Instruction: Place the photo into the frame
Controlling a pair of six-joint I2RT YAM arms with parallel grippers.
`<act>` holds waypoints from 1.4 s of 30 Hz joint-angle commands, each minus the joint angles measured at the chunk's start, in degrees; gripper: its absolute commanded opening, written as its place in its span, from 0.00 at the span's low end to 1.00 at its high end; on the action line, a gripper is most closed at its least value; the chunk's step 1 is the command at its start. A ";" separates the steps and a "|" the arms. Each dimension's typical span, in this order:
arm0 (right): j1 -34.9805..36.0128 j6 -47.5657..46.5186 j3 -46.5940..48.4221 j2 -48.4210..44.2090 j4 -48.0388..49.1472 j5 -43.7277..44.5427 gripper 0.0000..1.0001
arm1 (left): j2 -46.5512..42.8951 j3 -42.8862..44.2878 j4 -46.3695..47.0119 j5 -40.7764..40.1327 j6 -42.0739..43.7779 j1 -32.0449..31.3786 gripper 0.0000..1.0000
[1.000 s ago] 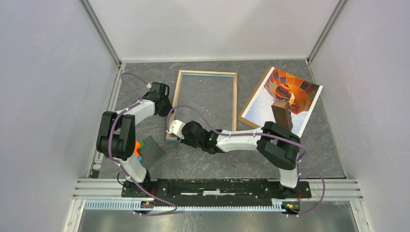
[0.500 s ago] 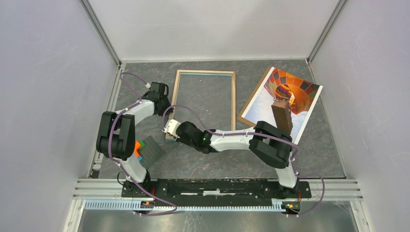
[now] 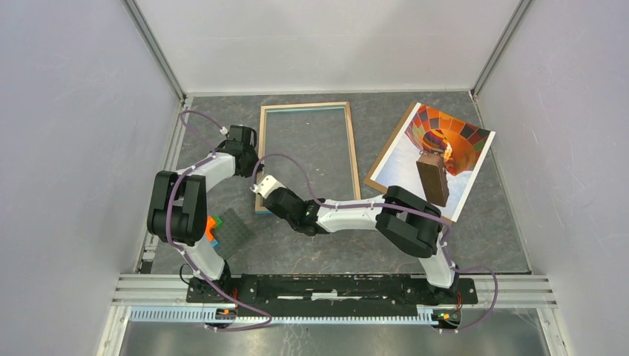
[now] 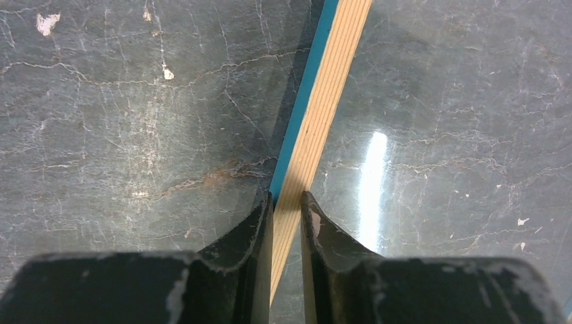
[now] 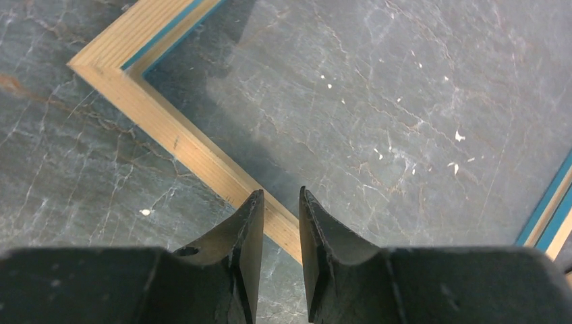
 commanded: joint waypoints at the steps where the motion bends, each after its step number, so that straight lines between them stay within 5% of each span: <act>1: -1.96 8.56 -0.49 1.41 -3.85 4.89 0.32 | 0.19 -1.44 -4.39 -1.71 3.75 0.17 0.20; 9: -5.61 12.52 -9.99 -15.67 -0.29 -6.57 0.50 | 0.38 -1.34 -5.53 -1.22 3.24 -0.31 0.19; 16: -20.33 19.76 -28.14 -32.72 6.07 -15.92 0.74 | -0.44 -2.02 -8.61 -1.83 -0.10 -3.11 0.21; 24: -32.35 14.56 -27.62 -33.12 5.47 -17.97 0.79 | -5.60 -5.86 -8.32 -0.37 -2.39 -3.18 0.26; 34: -43.82 19.65 -13.14 -18.46 11.06 -23.13 0.80 | -8.60 -1.24 -0.23 -1.12 -6.57 0.12 0.80; 42: -44.86 19.00 2.92 -4.10 10.21 -25.53 0.78 | 1.13 4.42 10.51 6.25 -11.86 6.53 0.98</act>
